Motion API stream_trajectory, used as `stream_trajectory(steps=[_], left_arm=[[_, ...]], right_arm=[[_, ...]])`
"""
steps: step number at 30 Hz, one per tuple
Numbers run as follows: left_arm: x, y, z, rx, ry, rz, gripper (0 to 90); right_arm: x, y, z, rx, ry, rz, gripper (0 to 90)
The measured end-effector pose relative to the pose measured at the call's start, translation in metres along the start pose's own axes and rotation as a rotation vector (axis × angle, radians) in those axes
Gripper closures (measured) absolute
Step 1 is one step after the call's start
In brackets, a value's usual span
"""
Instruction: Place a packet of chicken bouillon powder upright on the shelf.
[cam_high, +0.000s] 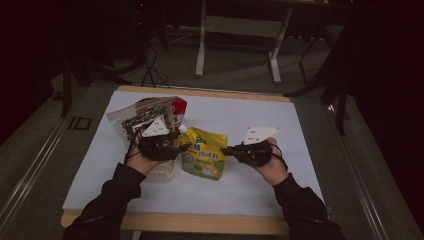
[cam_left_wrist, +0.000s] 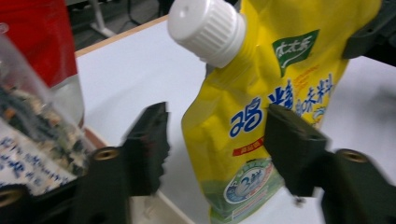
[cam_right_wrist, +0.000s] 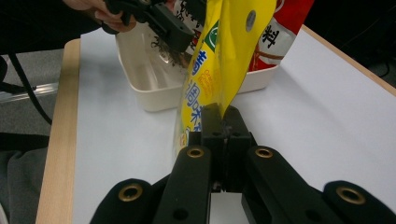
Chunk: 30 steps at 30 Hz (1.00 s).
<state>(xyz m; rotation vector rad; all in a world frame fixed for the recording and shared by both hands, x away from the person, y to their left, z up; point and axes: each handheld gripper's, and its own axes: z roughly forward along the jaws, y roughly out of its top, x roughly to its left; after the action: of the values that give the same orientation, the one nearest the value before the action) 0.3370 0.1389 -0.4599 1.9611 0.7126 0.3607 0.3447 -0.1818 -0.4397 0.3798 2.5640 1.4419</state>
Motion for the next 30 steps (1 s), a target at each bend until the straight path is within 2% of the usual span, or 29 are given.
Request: stream_trajectory(steps=[1,2,5,6,7,9,10,11,13,17,25,28,30], left_arm=[[-0.002,0.000,0.000,-0.001,-0.002,0.011,50.5],[-0.003,0.000,0.000,0.001,0.024,0.027,55.0],[-0.003,-0.001,-0.002,-0.009,0.028,0.020,67.1],[-0.002,-0.002,-0.003,-0.013,0.029,0.019,67.1],[-0.002,-0.002,-0.004,-0.018,0.026,0.013,71.1],[-0.004,-0.002,-0.004,-0.018,0.033,0.030,72.8],[-0.004,-0.002,-0.004,-0.019,0.021,0.033,75.9],[-0.007,-0.001,-0.004,-0.017,0.020,0.045,76.2],[-0.008,0.000,-0.004,-0.014,0.027,0.051,77.3],[-0.008,-0.002,-0.006,-0.019,0.014,0.051,79.9],[-0.011,-0.004,-0.009,-0.023,0.016,0.057,81.1],[-0.012,-0.004,-0.010,-0.024,0.020,0.058,79.6],[-0.012,-0.003,-0.012,-0.029,0.013,0.056,73.2]], right_arm=[[0.000,0.000,0.000,0.002,-0.002,0.001,90.0],[-0.001,0.000,0.000,0.004,-0.005,-0.001,90.0],[-0.003,-0.002,0.000,0.013,-0.019,0.017,89.7],[-0.003,-0.002,0.000,0.013,-0.019,0.017,89.7],[-0.005,-0.003,0.000,0.020,-0.027,0.034,89.0],[-0.005,-0.004,0.001,0.020,-0.026,0.038,88.6],[-0.007,-0.006,0.002,0.018,-0.014,0.056,82.9],[-0.008,-0.007,0.004,0.013,0.006,0.069,82.0],[-0.007,-0.008,0.008,0.024,0.000,0.059,81.6],[-0.006,-0.009,0.016,0.027,0.005,0.062,79.8],[-0.007,-0.009,0.023,0.034,0.033,0.070,88.3],[-0.005,-0.008,0.022,0.043,0.042,0.075,89.5],[-0.002,-0.003,0.019,0.031,0.046,0.065,89.8]])
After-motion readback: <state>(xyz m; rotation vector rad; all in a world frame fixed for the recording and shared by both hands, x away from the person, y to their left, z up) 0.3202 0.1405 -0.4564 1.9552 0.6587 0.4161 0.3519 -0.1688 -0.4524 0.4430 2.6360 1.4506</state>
